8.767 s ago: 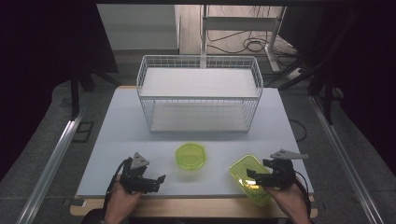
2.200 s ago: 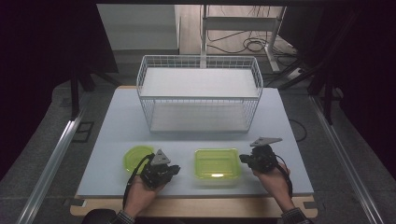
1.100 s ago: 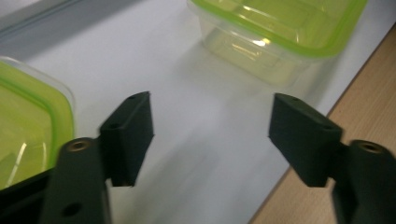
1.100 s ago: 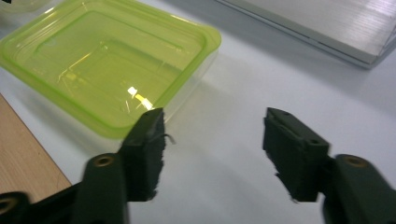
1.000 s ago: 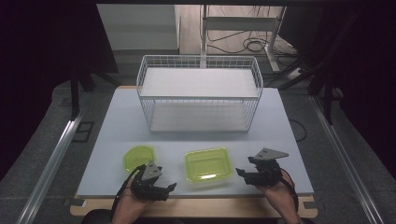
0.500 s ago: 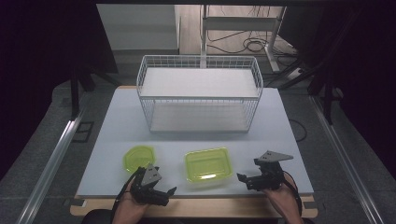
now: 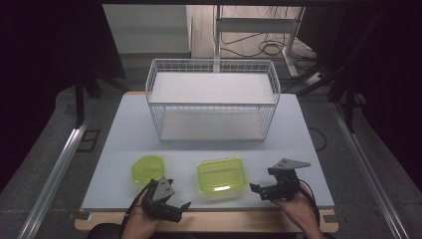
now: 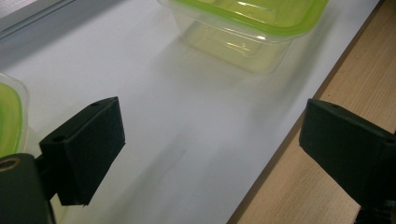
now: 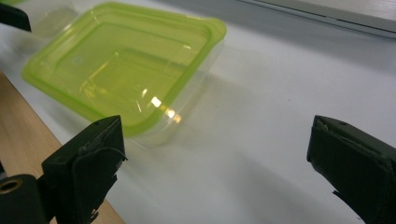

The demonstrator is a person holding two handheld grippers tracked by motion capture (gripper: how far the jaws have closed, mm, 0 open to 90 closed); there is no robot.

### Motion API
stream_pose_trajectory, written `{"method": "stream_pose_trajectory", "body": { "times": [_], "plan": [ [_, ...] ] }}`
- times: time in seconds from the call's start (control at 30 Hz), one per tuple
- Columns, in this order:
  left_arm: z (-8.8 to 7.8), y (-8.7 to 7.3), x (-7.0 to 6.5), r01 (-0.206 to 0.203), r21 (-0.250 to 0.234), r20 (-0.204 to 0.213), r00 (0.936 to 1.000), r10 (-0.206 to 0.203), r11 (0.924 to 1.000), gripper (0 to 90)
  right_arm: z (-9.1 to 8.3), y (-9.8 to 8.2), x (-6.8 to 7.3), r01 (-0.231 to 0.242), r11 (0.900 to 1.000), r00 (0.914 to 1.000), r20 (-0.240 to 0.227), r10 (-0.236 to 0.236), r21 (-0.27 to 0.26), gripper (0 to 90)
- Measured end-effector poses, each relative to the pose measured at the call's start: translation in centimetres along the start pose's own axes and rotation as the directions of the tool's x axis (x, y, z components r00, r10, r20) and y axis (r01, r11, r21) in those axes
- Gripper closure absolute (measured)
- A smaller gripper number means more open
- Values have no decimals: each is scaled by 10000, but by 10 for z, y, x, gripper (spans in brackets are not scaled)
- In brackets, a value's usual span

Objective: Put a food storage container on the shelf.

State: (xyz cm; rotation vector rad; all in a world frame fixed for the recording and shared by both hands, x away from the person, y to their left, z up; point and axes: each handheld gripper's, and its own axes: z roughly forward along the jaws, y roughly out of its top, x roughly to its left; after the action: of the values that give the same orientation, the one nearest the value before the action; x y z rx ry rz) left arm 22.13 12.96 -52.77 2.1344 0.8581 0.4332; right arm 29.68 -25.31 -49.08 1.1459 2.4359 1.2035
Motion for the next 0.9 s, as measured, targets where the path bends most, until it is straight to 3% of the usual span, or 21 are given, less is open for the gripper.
{"method": "stream_pose_trajectory", "body": {
  "times": [0.07,0.23,0.37,0.6,0.67,0.77,0.9],
  "plan": [
    [1,0,-1,-45,26,-33,10000,46,10000,68,1,4,0,-194,9997,9998,-75,196,166,59],
    [1,0,0,-101,72,-75,9999,101,9999,67,5,13,-2,-655,9972,9963,-531,674,367,217],
    [2,0,0,-80,73,-94,9999,81,9999,68,12,22,-9,-1181,9915,9874,-997,1231,548,348],
    [2,-1,-1,-147,124,-110,9998,148,9998,69,31,33,-15,-1723,9788,9708,-1494,1877,1105,494],
    [2,-1,-1,-173,131,-128,9998,174,9998,69,35,36,-18,-1930,9744,9631,-1676,2106,1153,521],
    [2,-1,-1,-186,135,-151,9997,188,9997,69,42,38,-22,-2360,9616,9412,-2133,2621,1403,551],
    [2,-1,-1,-194,122,-164,9997,196,9997,69,48,39,-26,-2749,9471,9202,-2402,3091,1658,606]
  ]
}}
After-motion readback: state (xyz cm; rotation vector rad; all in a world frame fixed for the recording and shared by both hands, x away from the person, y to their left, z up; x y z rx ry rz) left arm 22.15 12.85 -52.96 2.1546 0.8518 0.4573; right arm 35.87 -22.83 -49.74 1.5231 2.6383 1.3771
